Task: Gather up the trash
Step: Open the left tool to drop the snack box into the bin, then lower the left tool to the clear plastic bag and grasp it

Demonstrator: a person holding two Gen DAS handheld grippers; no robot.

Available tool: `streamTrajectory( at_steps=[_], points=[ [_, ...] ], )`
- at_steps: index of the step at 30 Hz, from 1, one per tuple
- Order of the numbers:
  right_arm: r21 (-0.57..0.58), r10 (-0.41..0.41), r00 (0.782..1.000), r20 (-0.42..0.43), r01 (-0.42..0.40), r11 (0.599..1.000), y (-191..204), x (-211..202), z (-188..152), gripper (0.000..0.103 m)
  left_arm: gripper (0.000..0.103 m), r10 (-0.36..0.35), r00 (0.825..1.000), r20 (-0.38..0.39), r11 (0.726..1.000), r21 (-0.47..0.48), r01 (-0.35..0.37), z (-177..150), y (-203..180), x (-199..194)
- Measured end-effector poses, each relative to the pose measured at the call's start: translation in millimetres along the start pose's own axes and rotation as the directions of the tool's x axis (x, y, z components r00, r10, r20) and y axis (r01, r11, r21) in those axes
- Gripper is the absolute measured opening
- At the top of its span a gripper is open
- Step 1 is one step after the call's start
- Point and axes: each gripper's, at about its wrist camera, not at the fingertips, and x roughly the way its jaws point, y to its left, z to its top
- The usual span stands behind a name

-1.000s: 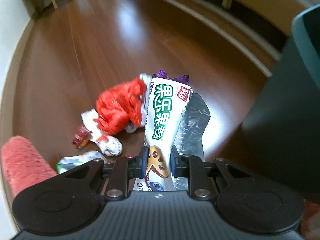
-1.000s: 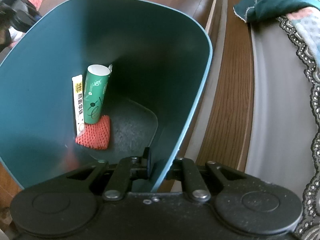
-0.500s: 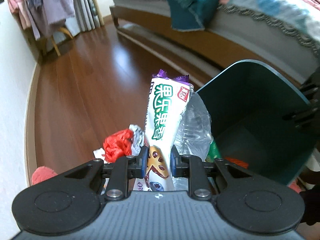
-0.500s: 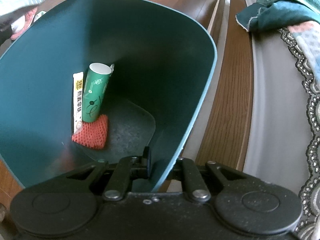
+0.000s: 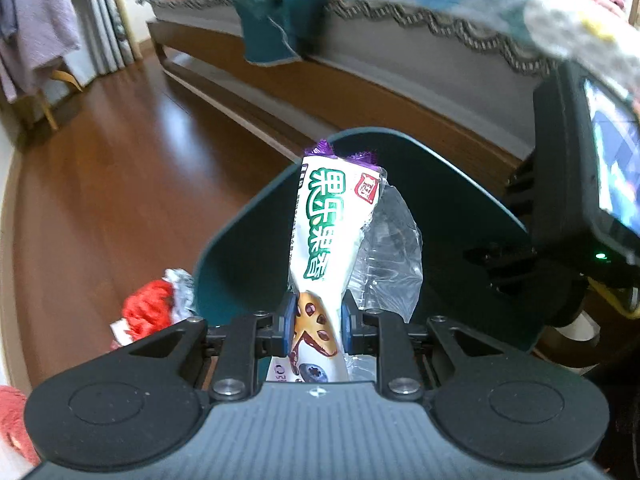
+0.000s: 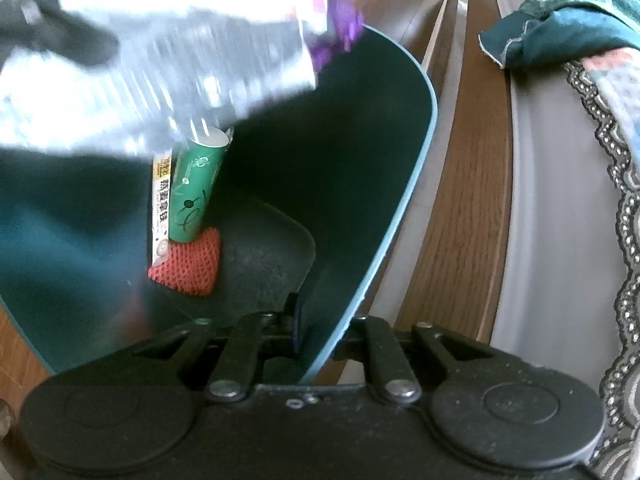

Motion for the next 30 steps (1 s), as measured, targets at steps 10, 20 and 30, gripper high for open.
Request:
streamTrajectory(
  at_steps=[10, 20, 30],
  points=[
    [0.001, 0.011, 1.0, -0.007, -0.011, 1.0, -1, 1, 4, 0.012, 0.022, -0.023, 0.997, -0.079, 1.0, 0.019, 0.025, 6, -21, 52],
    [0.01, 0.019, 1.0, -0.014, -0.019, 1.0, 0, 1, 7, 0.012, 0.046, -0.064, 0.995, -0.079, 0.996, 0.051, 0.068, -7, -28, 57],
    [0.017, 0.025, 0.999, -0.025, -0.025, 1.0, 0, -1, 15, 0.012, 0.062, -0.127, 0.992, 0.007, 0.992, -0.01, 0.127, -11, -9, 26]
  ],
)
